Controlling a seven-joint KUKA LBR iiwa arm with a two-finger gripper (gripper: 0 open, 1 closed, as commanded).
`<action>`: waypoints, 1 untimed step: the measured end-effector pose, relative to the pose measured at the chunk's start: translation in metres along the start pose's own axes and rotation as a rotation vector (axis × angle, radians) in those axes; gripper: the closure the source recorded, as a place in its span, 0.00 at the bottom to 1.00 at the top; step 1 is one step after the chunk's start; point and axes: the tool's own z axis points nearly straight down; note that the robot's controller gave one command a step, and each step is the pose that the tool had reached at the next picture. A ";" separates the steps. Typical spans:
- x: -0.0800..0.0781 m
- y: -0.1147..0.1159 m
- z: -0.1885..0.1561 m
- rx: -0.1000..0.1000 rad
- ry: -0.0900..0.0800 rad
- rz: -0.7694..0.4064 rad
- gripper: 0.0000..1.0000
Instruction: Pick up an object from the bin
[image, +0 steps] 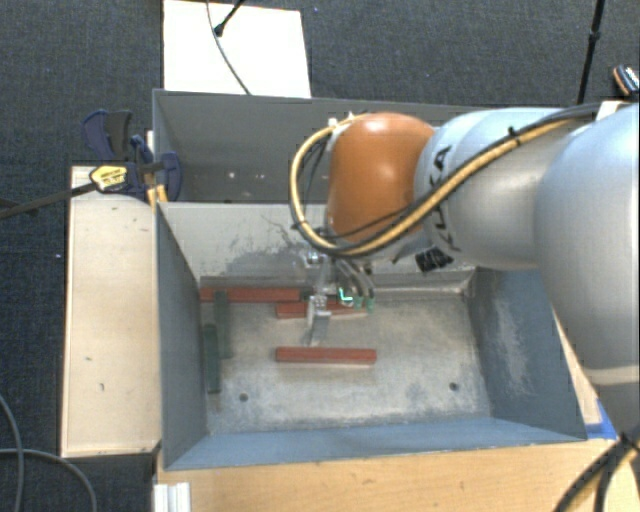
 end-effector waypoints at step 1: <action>0.011 -0.029 0.075 0.000 0.000 0.024 0.00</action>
Offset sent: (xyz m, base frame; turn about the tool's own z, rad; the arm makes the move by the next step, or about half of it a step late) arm -0.0098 -0.0284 -0.0720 0.0191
